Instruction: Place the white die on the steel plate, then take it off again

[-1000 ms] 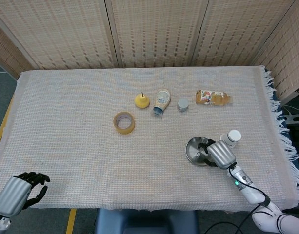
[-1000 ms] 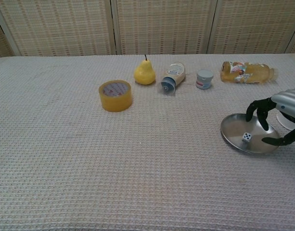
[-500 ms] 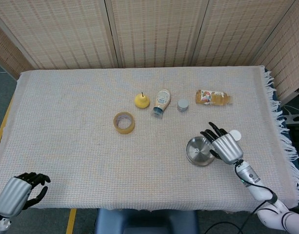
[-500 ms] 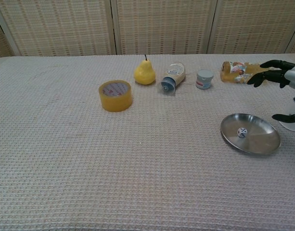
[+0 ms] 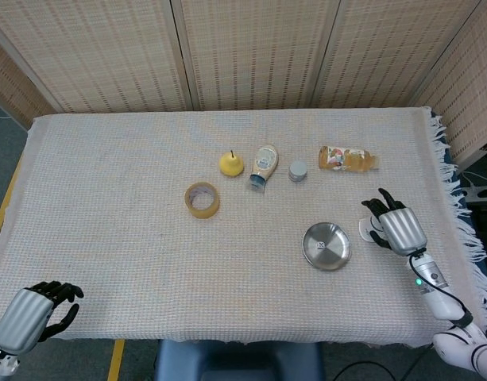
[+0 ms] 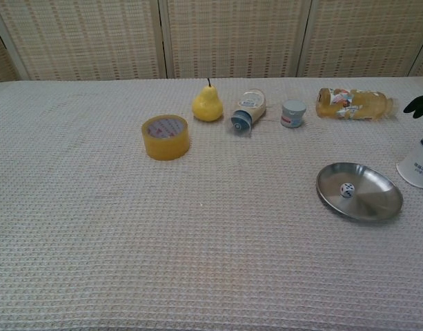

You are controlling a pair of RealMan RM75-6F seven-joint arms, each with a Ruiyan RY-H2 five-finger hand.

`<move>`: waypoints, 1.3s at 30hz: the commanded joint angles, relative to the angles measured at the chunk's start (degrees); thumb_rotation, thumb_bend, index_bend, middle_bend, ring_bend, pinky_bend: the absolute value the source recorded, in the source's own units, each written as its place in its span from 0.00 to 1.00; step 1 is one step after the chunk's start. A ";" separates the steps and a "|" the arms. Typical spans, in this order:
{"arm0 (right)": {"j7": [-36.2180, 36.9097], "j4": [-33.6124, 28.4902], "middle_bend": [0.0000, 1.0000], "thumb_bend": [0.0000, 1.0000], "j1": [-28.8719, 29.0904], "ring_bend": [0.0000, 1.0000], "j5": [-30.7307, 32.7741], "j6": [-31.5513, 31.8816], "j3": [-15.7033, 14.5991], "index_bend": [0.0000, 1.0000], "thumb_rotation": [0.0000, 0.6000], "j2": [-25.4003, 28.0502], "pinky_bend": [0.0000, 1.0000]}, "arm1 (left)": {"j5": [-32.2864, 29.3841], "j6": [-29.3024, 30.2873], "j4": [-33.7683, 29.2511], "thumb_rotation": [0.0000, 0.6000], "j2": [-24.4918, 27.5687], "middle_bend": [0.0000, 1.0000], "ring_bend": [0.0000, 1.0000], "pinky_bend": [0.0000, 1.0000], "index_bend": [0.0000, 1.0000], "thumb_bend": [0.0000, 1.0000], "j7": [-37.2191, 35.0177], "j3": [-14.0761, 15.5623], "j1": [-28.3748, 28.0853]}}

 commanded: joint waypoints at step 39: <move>6.11 10.26 0.57 0.26 -0.80 0.50 -1.81 9.31 -0.14 0.62 1.00 -7.99 0.80 | -0.16 -0.77 -0.02 1.00 -0.13 0.56 0.53 0.66 0.47 0.43 0.37 0.14 -0.24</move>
